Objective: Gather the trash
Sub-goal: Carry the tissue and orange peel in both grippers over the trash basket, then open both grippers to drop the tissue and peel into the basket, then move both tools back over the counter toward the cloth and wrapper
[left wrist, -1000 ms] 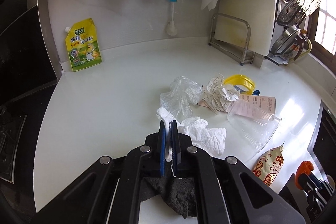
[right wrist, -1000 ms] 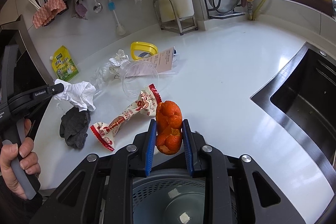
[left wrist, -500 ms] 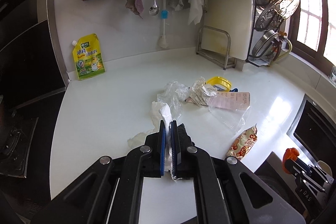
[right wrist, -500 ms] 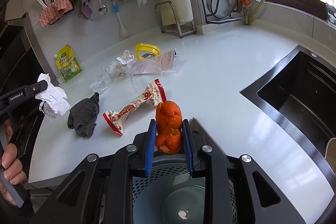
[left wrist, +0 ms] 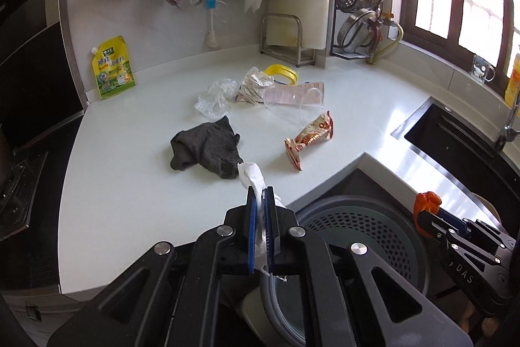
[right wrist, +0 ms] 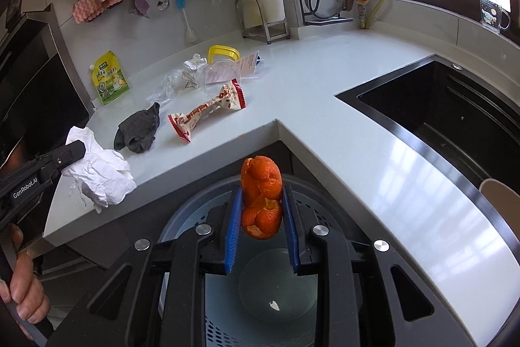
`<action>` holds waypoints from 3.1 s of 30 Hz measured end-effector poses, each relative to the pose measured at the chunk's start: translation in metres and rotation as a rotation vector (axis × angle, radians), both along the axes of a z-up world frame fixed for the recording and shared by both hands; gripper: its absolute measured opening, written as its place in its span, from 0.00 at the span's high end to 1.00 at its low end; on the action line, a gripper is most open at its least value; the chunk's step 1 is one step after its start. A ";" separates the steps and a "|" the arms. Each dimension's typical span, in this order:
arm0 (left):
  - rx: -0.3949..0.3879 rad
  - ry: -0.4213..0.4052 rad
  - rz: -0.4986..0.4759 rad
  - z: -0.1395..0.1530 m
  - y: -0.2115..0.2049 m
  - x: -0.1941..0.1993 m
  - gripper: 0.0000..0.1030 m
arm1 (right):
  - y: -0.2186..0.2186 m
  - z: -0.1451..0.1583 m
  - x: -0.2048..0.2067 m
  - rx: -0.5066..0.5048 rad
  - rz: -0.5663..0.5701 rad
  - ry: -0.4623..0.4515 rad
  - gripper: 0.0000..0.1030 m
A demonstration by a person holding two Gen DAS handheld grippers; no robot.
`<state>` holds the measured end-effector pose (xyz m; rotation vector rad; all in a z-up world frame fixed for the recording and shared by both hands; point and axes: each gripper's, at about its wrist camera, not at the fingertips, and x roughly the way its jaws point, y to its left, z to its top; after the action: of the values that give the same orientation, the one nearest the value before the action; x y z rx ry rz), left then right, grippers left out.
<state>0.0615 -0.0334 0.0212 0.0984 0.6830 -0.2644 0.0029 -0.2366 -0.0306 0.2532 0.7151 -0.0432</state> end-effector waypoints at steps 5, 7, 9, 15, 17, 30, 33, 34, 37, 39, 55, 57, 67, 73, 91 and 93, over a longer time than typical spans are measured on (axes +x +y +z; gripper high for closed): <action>-0.006 0.038 -0.027 -0.021 -0.016 -0.024 0.95 | 0.000 -0.016 -0.024 0.000 0.007 0.035 0.77; -0.002 0.063 -0.036 -0.032 -0.023 -0.031 0.95 | 0.002 -0.022 -0.031 -0.001 0.019 0.049 0.77; -0.004 0.082 -0.048 -0.041 -0.030 -0.036 0.95 | 0.005 -0.028 -0.036 -0.011 0.027 0.053 0.77; -0.005 0.136 -0.044 -0.064 -0.039 -0.040 0.95 | 0.010 -0.044 -0.042 0.001 0.051 0.074 0.77; 0.001 0.143 -0.036 -0.070 -0.041 -0.041 0.95 | 0.012 -0.048 -0.042 0.002 0.055 0.080 0.77; 0.044 0.219 -0.034 -0.105 -0.045 -0.034 0.94 | 0.014 -0.081 -0.033 0.009 0.073 0.142 0.77; 0.049 0.244 -0.035 -0.113 -0.045 -0.031 0.94 | 0.015 -0.088 -0.029 0.005 0.073 0.160 0.77; 0.052 0.250 -0.035 -0.115 -0.045 -0.030 0.94 | 0.015 -0.089 -0.029 0.005 0.072 0.164 0.77; 0.056 0.260 -0.036 -0.120 -0.046 -0.029 0.94 | 0.015 -0.091 -0.026 0.004 0.074 0.171 0.77; 0.054 0.270 -0.037 -0.123 -0.046 -0.027 0.94 | 0.016 -0.093 -0.025 0.006 0.076 0.175 0.77; 0.050 0.268 0.009 -0.124 -0.035 -0.025 0.49 | 0.002 -0.088 -0.032 0.009 0.019 0.130 0.48; 0.054 0.263 0.010 -0.124 -0.035 -0.026 0.43 | 0.002 -0.089 -0.031 0.013 0.020 0.131 0.46; 0.071 0.234 0.024 -0.121 -0.034 -0.020 0.32 | -0.004 -0.088 -0.026 0.032 0.012 0.128 0.40; 0.053 0.215 0.021 -0.110 -0.030 -0.016 0.30 | -0.007 -0.080 -0.021 0.023 0.002 0.124 0.40; 0.022 0.072 0.032 -0.054 -0.010 -0.025 0.21 | -0.004 -0.041 -0.030 0.030 0.012 0.004 0.35; 0.015 0.065 0.029 -0.049 -0.006 -0.023 0.20 | -0.004 -0.039 -0.026 0.022 0.012 -0.002 0.35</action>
<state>0.0384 -0.0398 -0.0282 0.0939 0.7505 -0.2351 -0.0235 -0.2406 -0.0692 0.2696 0.7154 -0.0234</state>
